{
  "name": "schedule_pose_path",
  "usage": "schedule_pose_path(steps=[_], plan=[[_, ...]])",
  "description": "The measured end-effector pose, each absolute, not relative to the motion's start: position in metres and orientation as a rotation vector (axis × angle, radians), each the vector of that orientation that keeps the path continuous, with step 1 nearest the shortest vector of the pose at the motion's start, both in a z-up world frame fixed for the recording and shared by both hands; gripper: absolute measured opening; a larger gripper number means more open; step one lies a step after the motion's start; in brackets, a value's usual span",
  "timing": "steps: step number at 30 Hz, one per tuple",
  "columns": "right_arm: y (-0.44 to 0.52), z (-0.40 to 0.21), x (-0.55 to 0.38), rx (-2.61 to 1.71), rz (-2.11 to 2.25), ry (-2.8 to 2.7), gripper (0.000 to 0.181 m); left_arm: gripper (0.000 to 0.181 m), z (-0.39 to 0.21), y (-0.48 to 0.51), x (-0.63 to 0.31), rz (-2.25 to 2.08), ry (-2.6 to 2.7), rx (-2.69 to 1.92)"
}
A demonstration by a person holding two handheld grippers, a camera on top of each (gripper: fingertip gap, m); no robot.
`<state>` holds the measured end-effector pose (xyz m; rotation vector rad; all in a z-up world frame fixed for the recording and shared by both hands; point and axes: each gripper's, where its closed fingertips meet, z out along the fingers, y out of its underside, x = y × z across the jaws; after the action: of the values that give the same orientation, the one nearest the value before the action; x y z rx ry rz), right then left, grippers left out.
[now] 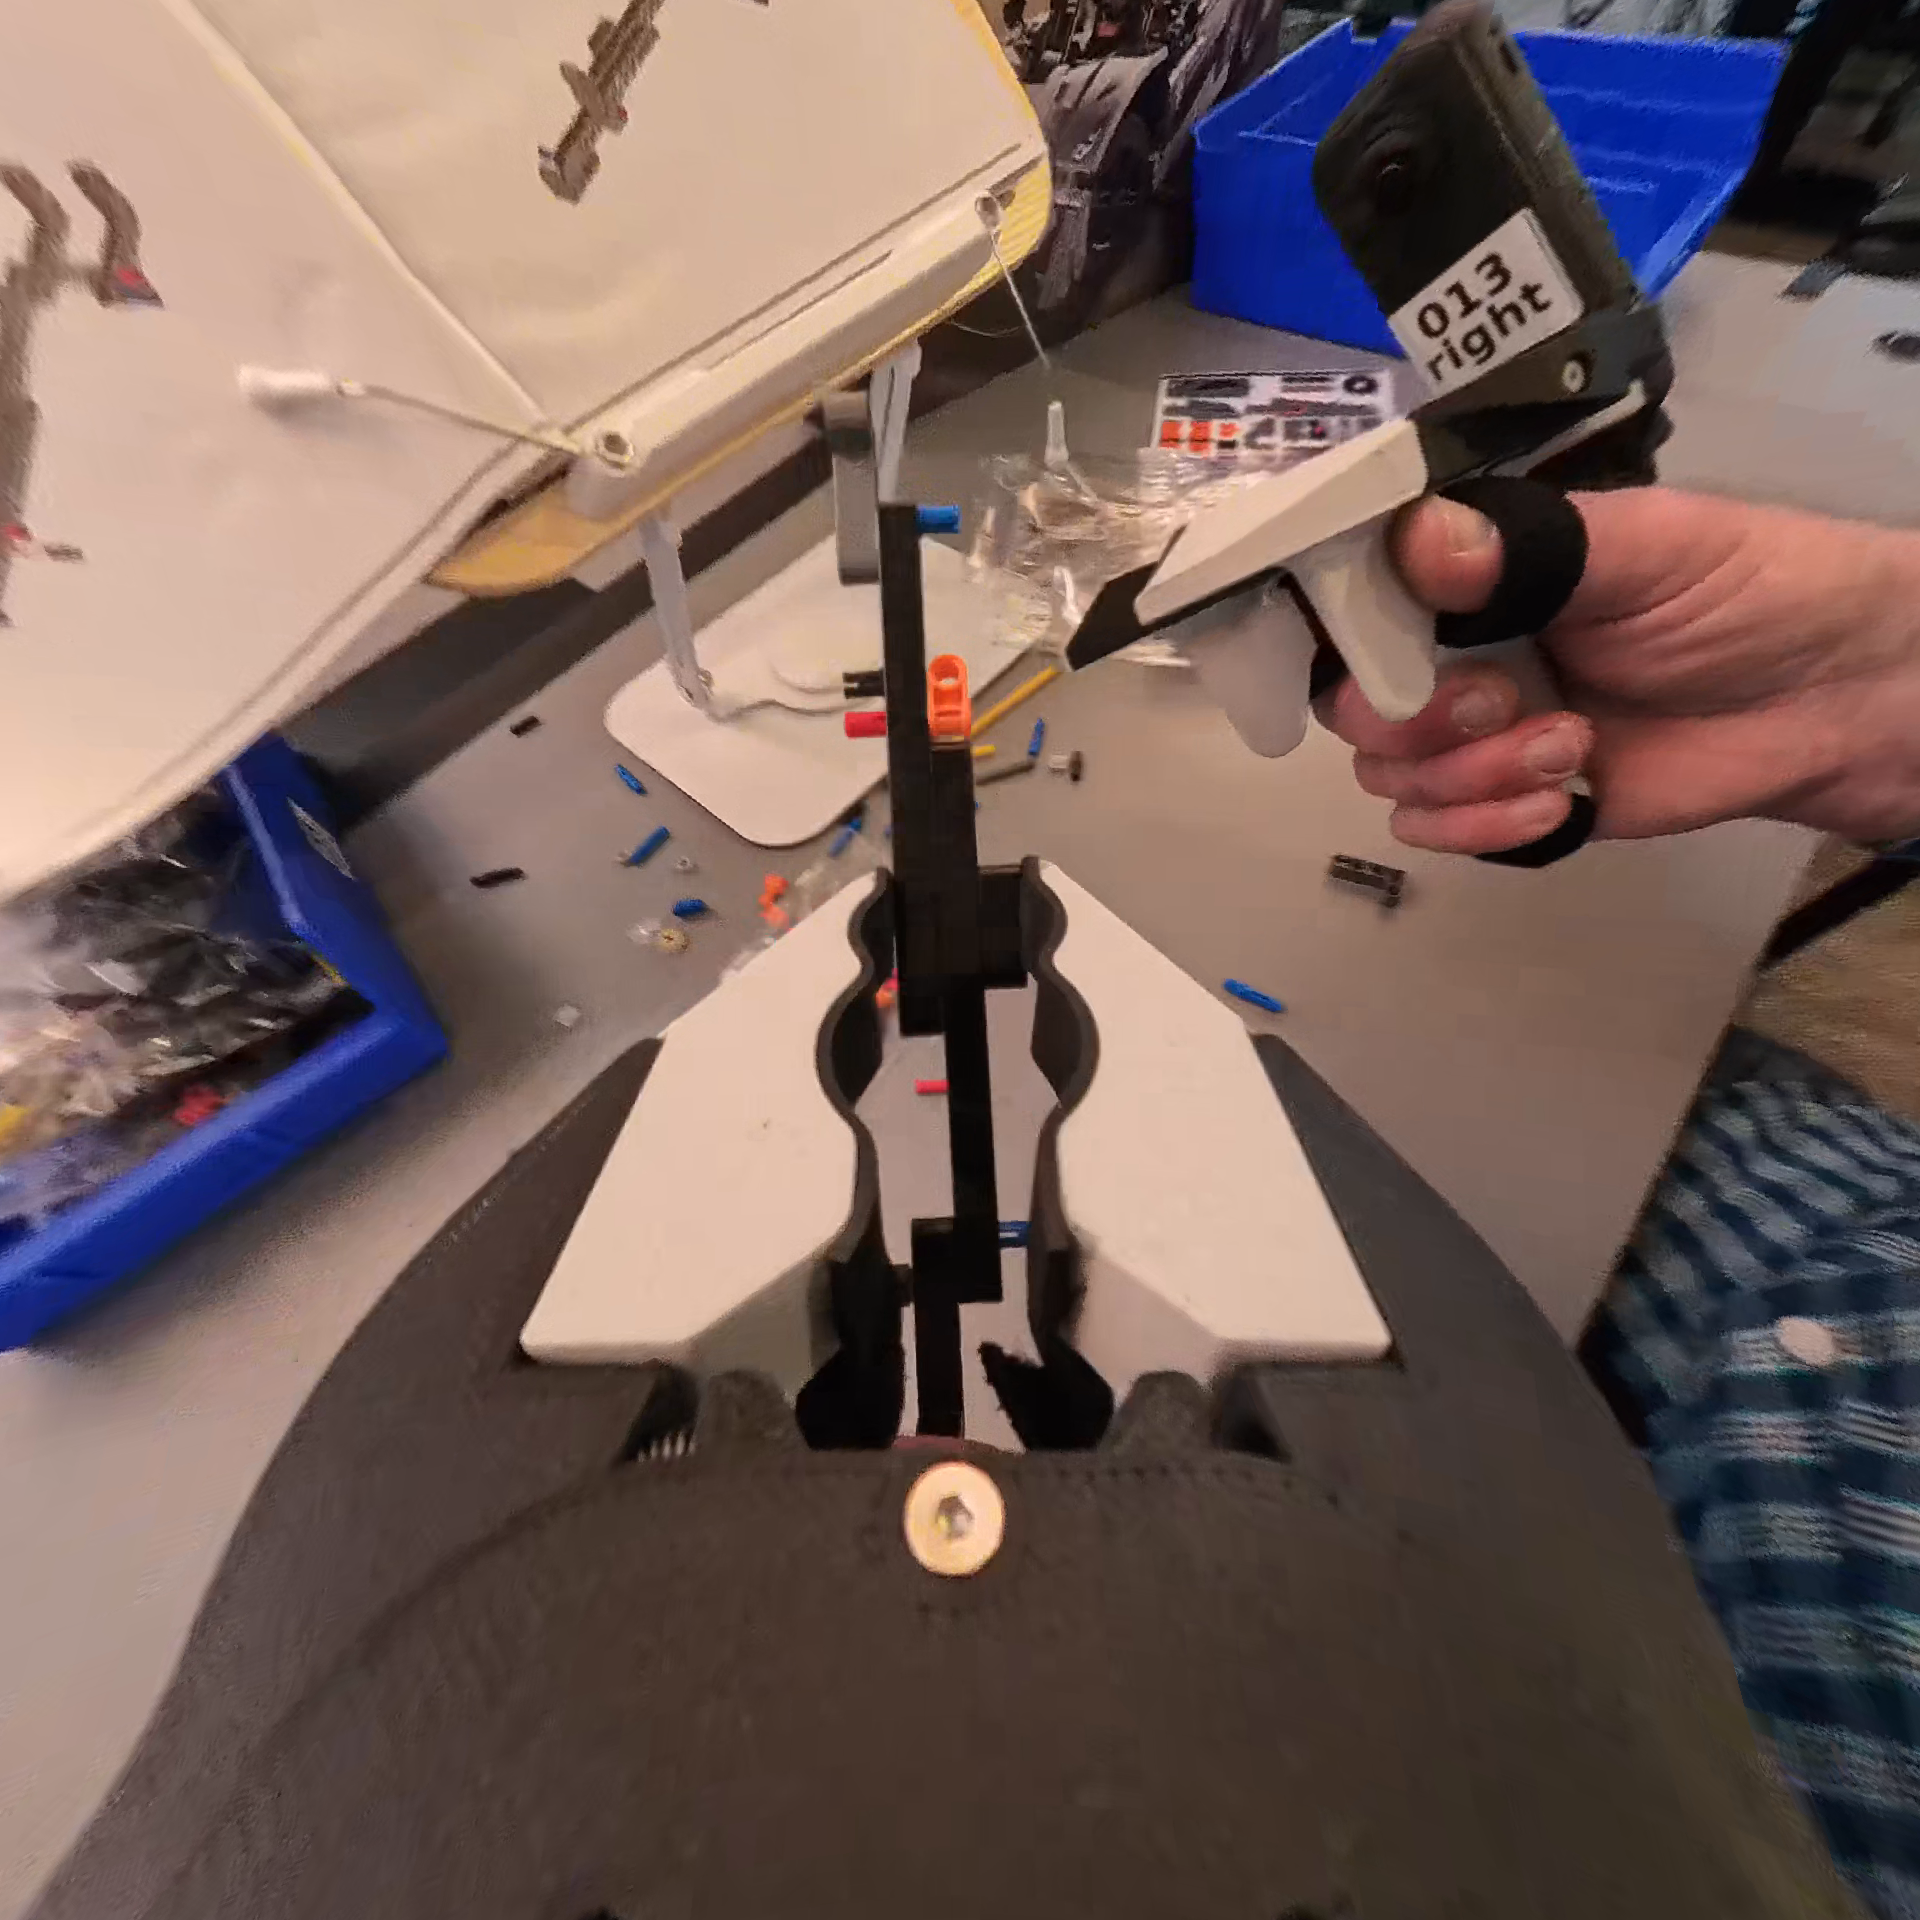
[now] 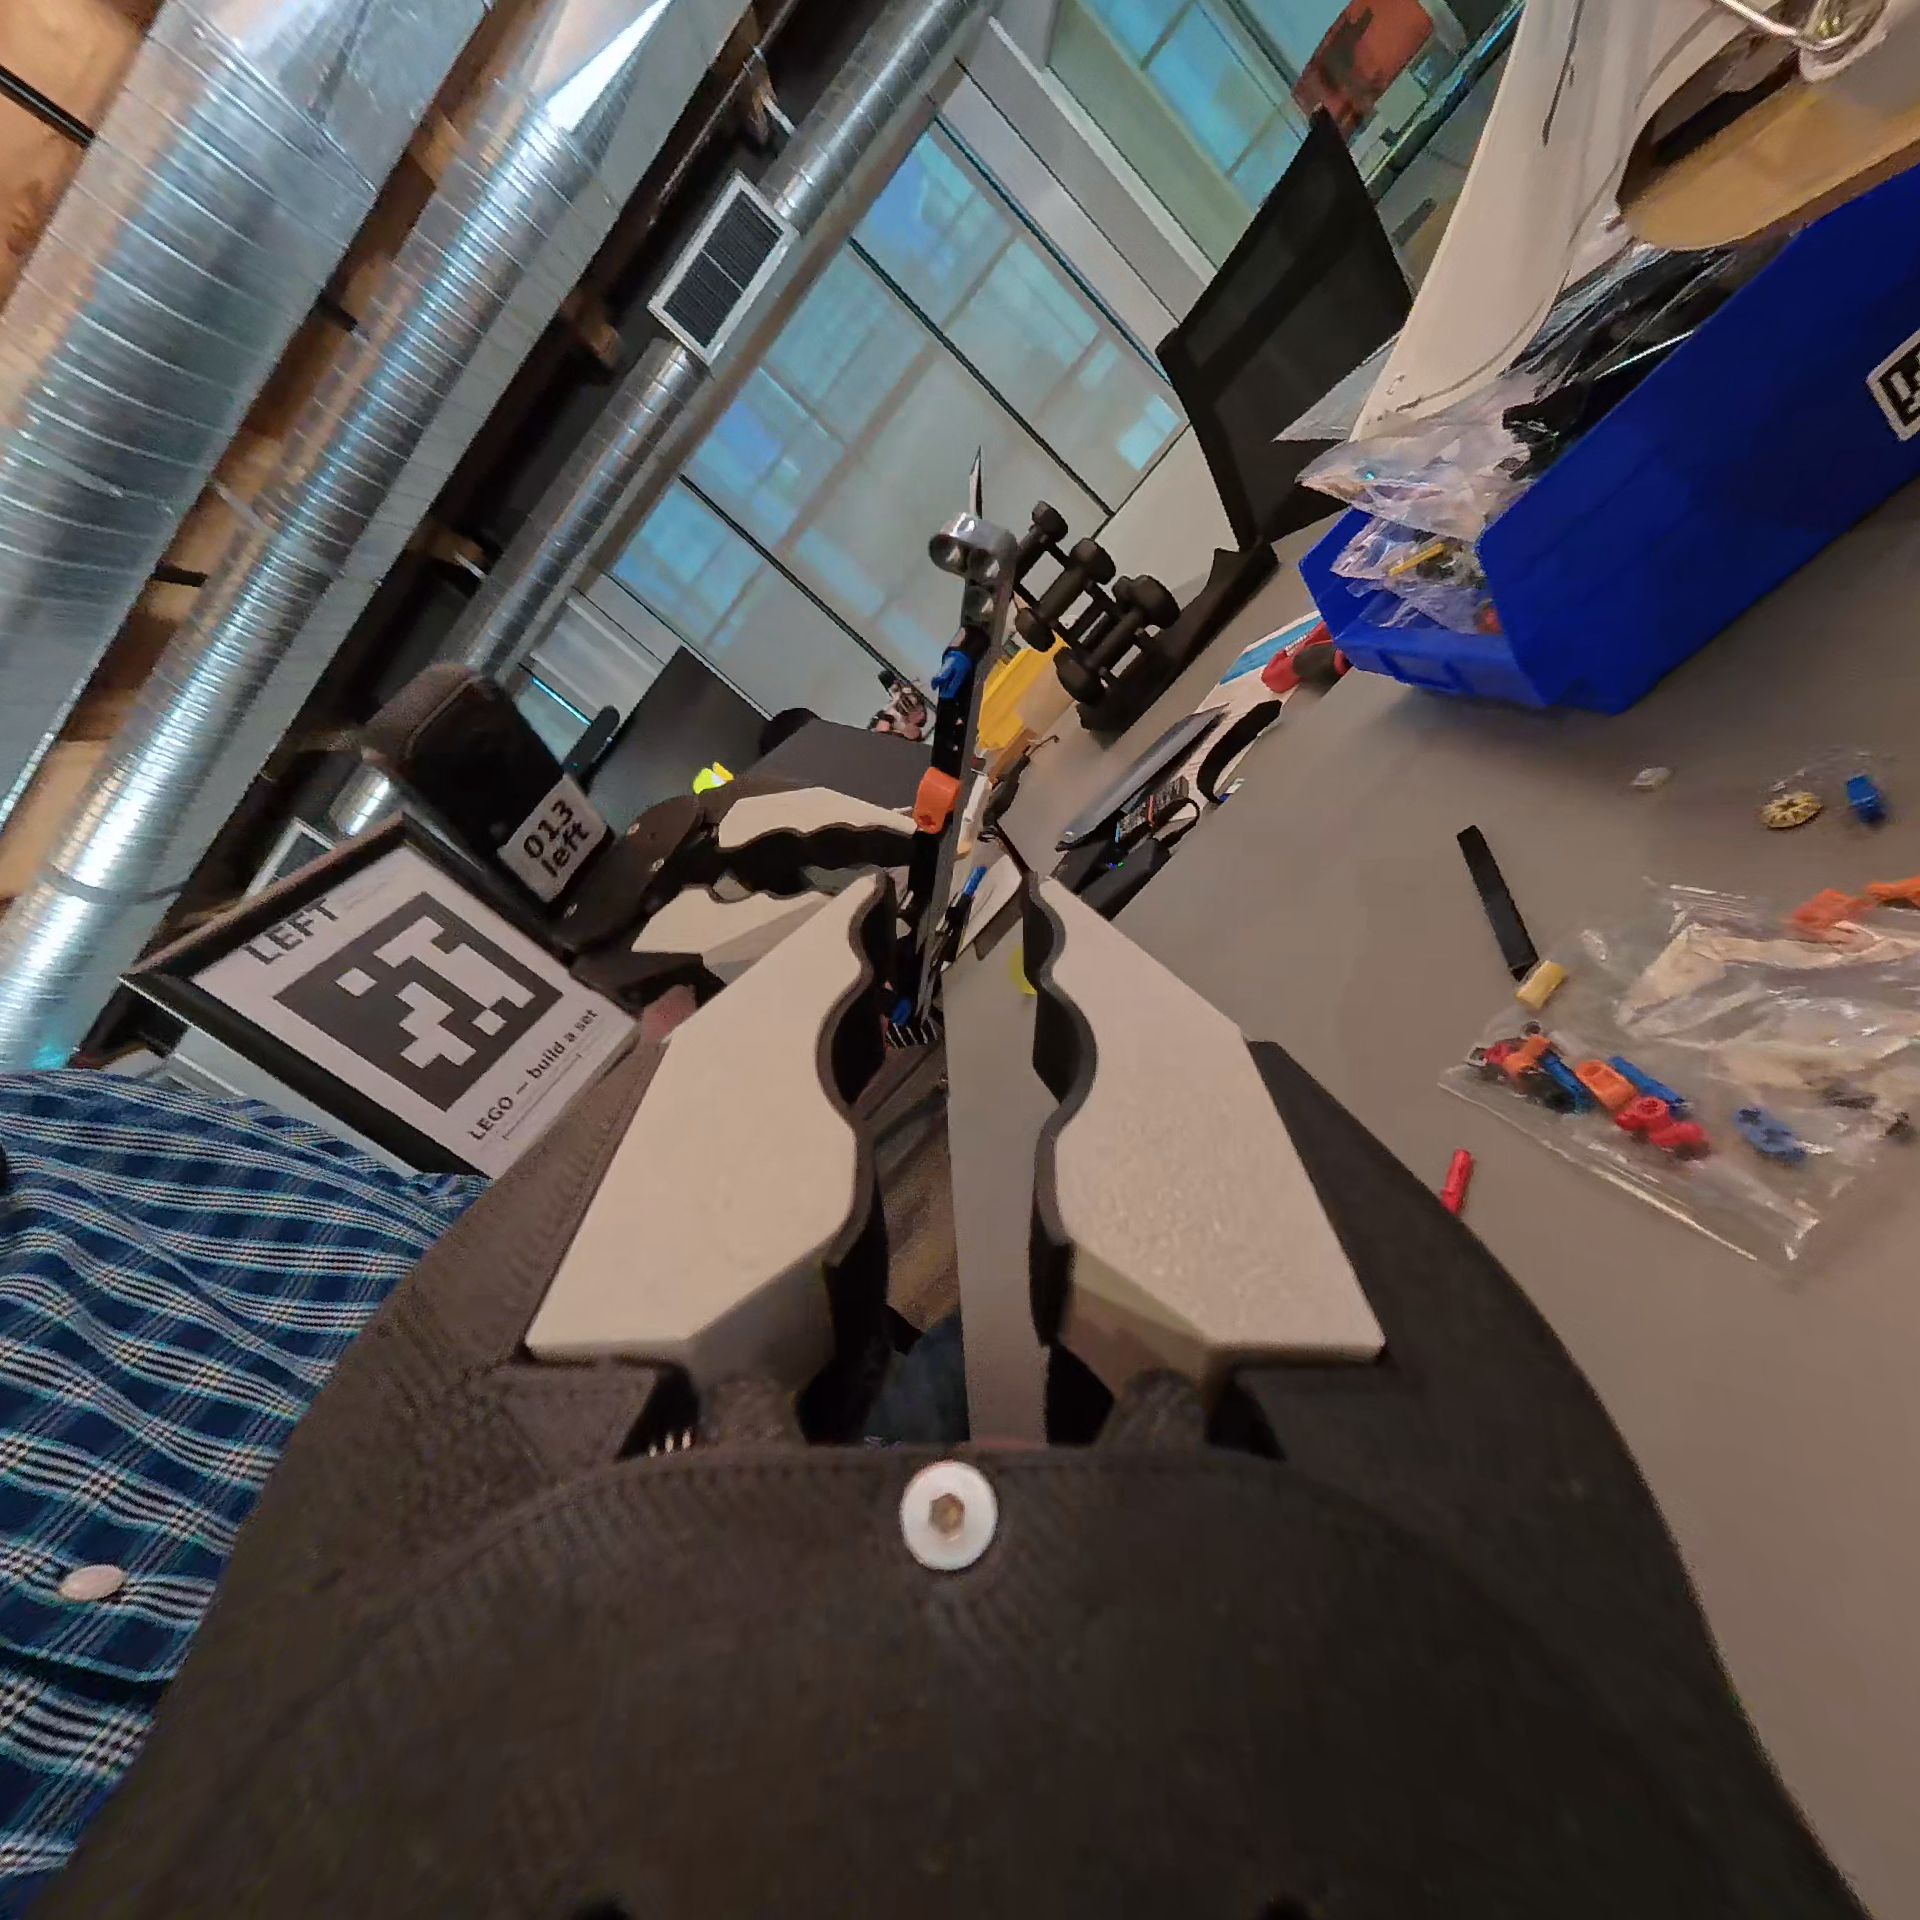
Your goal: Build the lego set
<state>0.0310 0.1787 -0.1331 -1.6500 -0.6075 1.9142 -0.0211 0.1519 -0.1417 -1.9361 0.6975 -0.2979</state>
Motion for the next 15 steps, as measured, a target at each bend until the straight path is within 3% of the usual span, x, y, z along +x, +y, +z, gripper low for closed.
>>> schedule_pose_path(steps=[15], plan=[[0.186, -0.128, -0.004, -1.636, 1.509, -0.951, 0.034, 0.021, -0.132, 0.137, -0.059, -0.934, 0.535, -2.034]])
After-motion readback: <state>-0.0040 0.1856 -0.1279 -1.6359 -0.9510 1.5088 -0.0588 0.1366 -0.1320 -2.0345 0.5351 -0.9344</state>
